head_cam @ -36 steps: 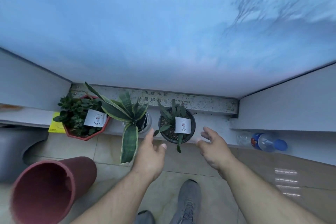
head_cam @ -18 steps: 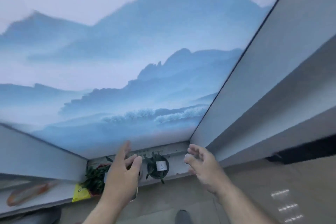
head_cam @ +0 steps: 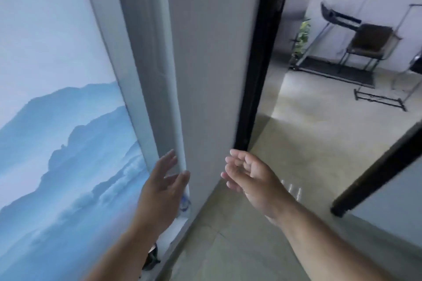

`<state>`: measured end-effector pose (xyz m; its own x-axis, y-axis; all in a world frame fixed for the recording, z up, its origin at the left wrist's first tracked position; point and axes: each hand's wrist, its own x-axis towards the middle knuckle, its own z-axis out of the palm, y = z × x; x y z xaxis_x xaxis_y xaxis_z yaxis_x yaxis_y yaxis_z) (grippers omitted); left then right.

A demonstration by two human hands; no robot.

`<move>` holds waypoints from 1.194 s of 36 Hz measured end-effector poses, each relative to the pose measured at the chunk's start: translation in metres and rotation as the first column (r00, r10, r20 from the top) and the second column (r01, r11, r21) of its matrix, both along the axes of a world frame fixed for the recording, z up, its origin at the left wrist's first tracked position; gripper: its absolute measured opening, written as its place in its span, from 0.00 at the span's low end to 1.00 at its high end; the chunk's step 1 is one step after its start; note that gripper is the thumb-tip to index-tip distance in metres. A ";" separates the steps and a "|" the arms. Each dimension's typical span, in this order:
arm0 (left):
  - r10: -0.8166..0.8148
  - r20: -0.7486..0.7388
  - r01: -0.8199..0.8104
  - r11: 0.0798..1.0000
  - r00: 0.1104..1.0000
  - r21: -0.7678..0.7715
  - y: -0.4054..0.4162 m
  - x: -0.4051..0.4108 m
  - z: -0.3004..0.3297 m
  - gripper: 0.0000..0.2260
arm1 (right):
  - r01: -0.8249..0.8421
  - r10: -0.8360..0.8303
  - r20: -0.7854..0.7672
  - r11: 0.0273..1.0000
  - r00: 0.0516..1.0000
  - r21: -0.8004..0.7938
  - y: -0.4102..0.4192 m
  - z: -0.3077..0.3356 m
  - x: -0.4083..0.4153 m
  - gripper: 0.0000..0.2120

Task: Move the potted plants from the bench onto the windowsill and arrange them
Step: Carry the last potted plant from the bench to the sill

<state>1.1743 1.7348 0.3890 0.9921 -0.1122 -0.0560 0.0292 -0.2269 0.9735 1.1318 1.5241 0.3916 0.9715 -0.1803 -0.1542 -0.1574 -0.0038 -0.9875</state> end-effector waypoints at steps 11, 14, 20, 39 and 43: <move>-0.618 0.189 0.625 0.780 0.763 0.029 -0.237 -0.110 0.038 0.21 | 0.624 -0.625 0.129 0.779 0.770 0.055 -0.171 0.042 -0.231 0.15; -0.742 0.197 0.748 0.661 0.641 0.058 -0.300 -0.168 0.040 0.22 | 0.760 -0.766 0.121 0.642 0.631 0.102 -0.205 0.039 -0.309 0.16; -0.887 0.179 0.897 0.440 0.426 0.044 -0.412 -0.316 0.039 0.21 | 0.913 -0.923 0.093 0.383 0.372 0.144 -0.269 0.030 -0.481 0.17; -0.992 0.068 0.992 0.107 0.102 0.068 -0.613 -0.587 0.023 0.18 | 0.989 -1.000 0.029 0.010 0.006 0.145 -0.405 0.013 -0.757 0.24; -0.993 0.062 0.993 0.102 0.099 0.053 -0.668 -0.602 0.013 0.19 | 0.989 -1.000 -0.002 -0.009 -0.009 0.145 -0.450 0.004 -0.772 0.24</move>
